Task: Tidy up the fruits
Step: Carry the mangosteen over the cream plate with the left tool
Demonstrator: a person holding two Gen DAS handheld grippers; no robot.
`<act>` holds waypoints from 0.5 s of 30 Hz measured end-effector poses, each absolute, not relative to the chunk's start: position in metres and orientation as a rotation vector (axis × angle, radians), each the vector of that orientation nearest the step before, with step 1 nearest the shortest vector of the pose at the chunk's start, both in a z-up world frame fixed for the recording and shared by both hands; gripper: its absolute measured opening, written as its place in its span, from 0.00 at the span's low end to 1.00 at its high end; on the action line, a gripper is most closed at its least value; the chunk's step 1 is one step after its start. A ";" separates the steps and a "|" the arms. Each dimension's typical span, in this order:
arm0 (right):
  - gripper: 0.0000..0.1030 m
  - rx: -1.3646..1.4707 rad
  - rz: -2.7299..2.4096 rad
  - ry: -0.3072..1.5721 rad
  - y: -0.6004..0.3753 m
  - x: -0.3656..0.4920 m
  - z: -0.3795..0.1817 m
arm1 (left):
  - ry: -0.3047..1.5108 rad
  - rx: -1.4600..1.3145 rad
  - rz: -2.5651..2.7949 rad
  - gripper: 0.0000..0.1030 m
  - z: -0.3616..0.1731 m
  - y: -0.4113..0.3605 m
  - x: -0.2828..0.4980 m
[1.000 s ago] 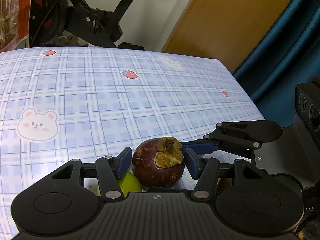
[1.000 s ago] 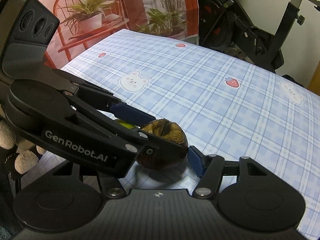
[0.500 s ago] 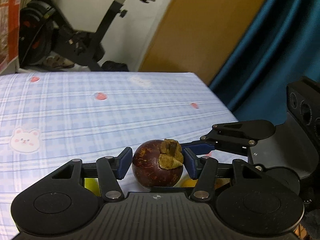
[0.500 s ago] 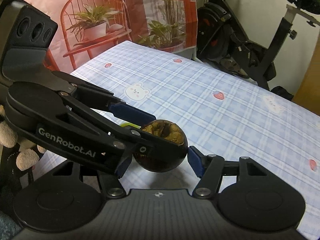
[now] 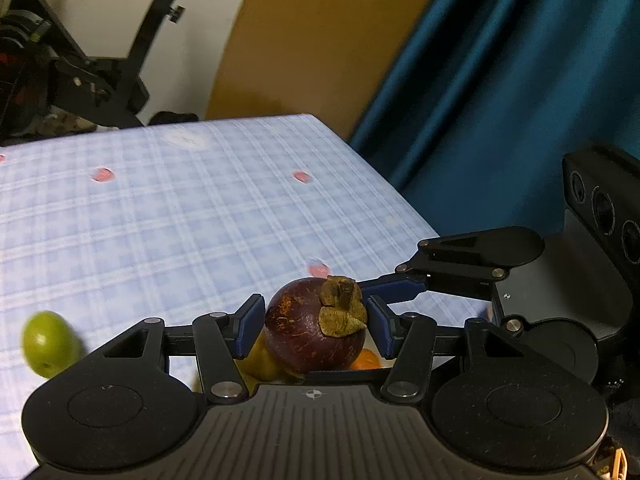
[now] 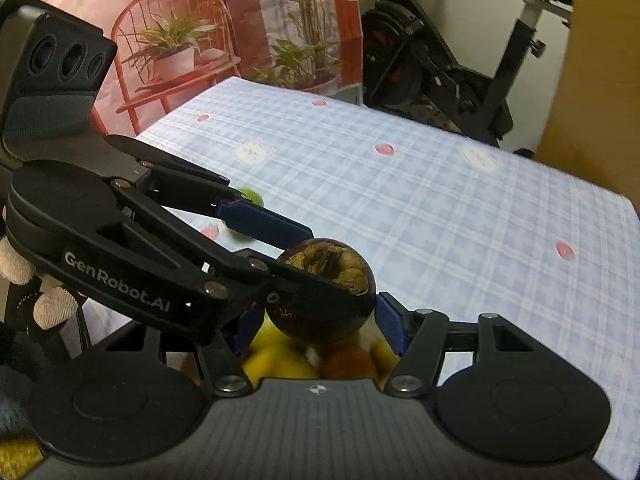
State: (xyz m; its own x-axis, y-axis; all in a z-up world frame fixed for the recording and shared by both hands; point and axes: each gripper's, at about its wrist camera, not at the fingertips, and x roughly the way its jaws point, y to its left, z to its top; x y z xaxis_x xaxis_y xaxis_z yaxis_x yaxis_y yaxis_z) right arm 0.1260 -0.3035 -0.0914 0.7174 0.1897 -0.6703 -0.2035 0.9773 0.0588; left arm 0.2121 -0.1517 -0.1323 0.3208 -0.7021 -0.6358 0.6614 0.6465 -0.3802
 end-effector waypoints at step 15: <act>0.62 0.042 0.178 0.808 -0.329 0.083 -0.113 | 0.947 -0.031 -0.948 0.56 -0.162 -0.191 0.201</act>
State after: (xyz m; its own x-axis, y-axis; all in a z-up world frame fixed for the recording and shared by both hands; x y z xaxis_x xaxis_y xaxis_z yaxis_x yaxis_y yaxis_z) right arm 0.0832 -0.3285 -0.1126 0.6767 0.1746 -0.7152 -0.1425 0.9842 0.1055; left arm 0.2006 -0.1912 -0.1617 0.2289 -0.7013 -0.6751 0.6759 0.6136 -0.4083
